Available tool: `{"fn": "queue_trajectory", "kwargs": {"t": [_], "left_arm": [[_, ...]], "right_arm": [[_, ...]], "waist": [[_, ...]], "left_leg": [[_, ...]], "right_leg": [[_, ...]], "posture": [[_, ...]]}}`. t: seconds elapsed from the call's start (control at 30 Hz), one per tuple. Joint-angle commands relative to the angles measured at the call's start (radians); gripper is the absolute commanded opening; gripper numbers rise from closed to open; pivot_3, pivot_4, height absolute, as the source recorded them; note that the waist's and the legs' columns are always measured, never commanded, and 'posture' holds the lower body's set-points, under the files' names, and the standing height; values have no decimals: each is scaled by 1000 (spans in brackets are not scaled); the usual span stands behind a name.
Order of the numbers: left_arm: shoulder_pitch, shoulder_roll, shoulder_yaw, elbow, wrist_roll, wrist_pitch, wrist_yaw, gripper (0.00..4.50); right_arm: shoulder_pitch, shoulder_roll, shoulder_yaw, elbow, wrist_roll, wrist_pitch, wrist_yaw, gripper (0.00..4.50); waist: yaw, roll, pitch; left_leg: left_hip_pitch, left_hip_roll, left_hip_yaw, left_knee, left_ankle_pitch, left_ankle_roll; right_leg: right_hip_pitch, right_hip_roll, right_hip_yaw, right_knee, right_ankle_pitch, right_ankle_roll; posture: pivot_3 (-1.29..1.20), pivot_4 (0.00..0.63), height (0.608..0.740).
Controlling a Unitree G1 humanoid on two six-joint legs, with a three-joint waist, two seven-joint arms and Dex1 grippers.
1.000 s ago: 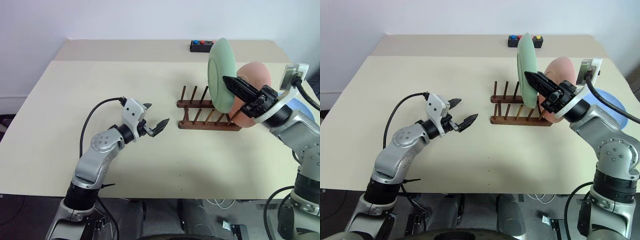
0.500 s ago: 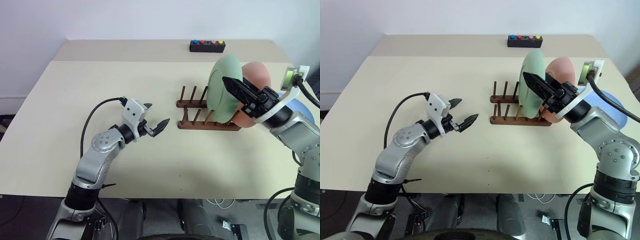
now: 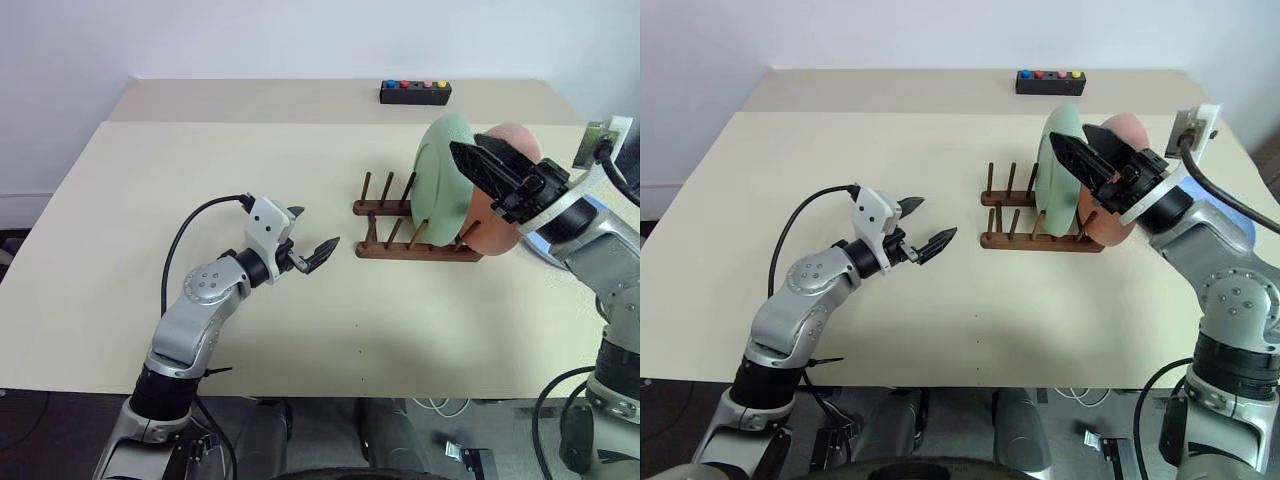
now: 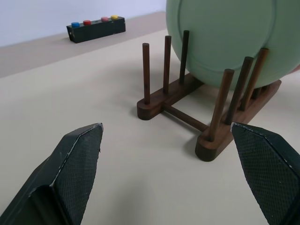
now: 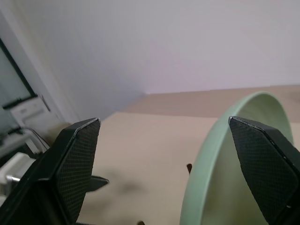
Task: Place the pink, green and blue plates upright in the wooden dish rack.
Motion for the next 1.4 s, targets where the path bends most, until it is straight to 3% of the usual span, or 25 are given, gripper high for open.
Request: {"fn": "queue_trajectory", "kwargs": {"t": [0.03,0.23,0.43,0.6,0.77,1.03,1.23,1.4], "left_arm": [[-10,-4,11,-34,-14,-12,-13,4500],[-14,-7,8,-29,-11,-12,-18,4500],[-14,-4,10,-33,-18,-13,-40,4500],[-18,-7,4,-27,-28,-20,-66,4500],[-34,-19,-8,-5,-26,-33,-93,4500],[-41,-23,-14,-10,-47,-32,-144,4500],[-25,30,-27,-48,-64,1,-196,4500],[-23,37,-23,-53,-56,1,-179,4500]], "right_arm": [[-31,-50,-25,-52,-9,-23,41,4447],[-14,-103,-36,-63,-78,-63,93,4447],[18,-238,-182,-2,-123,-116,232,4447],[138,-327,-300,68,-183,-138,358,4447],[468,-395,-333,209,-468,-297,549,4447],[458,-403,-117,393,-793,-525,453,4447],[236,-348,126,642,-996,-644,335,4447],[100,-306,222,819,-1067,-705,302,4447]], "waist": [[0,0,0],[0,0,0],[5,0,0],[3,0,0],[6,-1,0],[-18,2,0],[-28,2,0],[-24,3,0]], "left_leg": [[0,0,0,0,0,0],[0,0,0,0,0,0],[-1,0,0,0,0,0],[-1,0,0,0,0,1],[0,0,1,1,-1,1],[4,1,6,1,-1,1],[3,0,6,1,-1,1],[3,0,5,1,-1,1]], "right_leg": [[0,0,0,0,0,0],[0,0,0,0,0,0],[0,0,0,-1,0,0],[0,0,0,-1,0,0],[2,0,0,-2,0,0],[2,0,5,-1,-2,-3],[2,0,5,-1,0,0],[2,0,5,-1,0,0]], "posture": [[0,150,734],[0,150,734],[0,150,734],[0,150,734],[0,150,734],[0,150,734],[0,150,734],[0,150,734]]}}
